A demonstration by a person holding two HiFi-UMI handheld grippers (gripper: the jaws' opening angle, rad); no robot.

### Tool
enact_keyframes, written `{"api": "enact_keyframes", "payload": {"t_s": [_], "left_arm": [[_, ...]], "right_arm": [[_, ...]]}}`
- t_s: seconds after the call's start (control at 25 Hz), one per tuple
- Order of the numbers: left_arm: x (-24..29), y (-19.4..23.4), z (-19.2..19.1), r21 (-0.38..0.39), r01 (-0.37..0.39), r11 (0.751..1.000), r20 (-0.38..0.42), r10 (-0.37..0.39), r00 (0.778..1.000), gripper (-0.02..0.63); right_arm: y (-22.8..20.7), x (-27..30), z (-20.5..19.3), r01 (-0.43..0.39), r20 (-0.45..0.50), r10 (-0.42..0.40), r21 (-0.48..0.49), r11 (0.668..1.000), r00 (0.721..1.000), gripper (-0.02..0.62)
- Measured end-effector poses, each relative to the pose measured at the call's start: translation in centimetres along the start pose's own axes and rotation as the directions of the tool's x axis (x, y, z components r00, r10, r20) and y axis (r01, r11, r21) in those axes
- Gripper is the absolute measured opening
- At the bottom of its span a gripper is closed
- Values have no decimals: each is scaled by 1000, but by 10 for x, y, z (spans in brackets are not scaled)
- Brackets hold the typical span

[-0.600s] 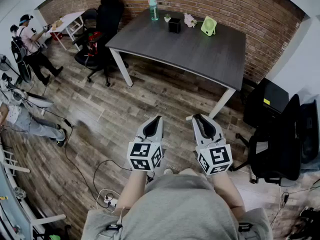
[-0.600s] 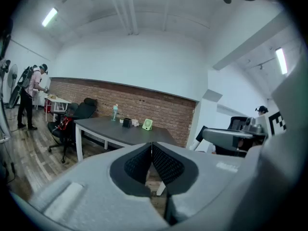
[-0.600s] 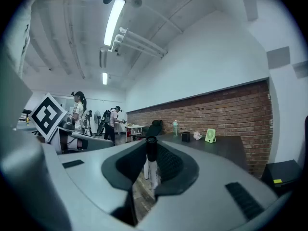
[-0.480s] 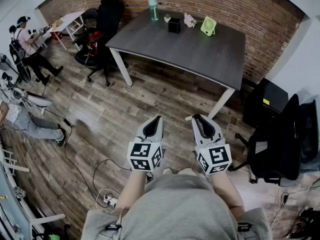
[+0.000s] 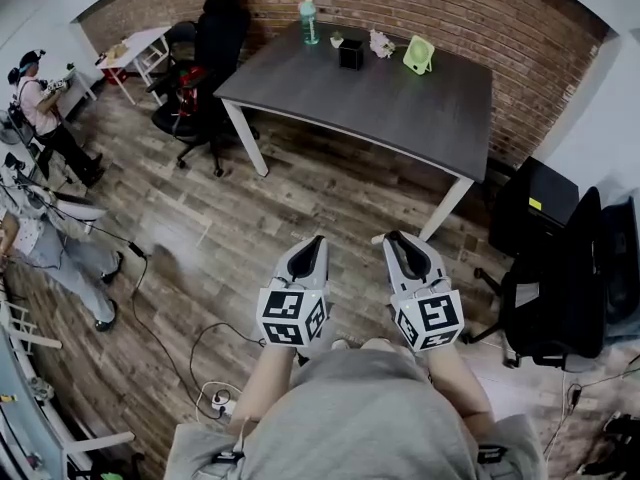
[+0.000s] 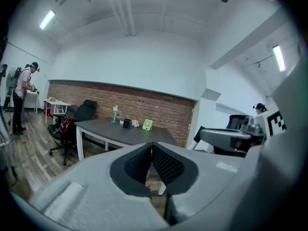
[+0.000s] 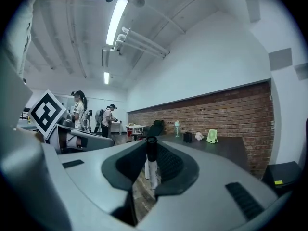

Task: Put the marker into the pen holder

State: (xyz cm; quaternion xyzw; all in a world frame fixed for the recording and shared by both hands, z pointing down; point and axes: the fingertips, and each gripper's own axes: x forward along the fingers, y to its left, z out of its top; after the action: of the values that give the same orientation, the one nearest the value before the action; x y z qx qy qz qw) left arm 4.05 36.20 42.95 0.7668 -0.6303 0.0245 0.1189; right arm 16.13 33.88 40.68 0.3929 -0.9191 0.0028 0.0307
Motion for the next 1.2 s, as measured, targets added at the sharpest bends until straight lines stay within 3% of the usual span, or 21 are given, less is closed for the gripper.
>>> {"api": "enact_keyframes", "payload": {"t_s": [0.72, 1.2], "left_arm": [[12, 23, -8, -12, 17, 1000, -32, -18, 999, 21], [75, 66, -1, -12, 1, 1000, -35, -1, 999, 20]], "right_arm": [[2, 26, -7, 15, -20, -14, 64, 998, 1000, 66], [-26, 105, -4, -7, 10, 6, 73, 997, 1000, 66]]}}
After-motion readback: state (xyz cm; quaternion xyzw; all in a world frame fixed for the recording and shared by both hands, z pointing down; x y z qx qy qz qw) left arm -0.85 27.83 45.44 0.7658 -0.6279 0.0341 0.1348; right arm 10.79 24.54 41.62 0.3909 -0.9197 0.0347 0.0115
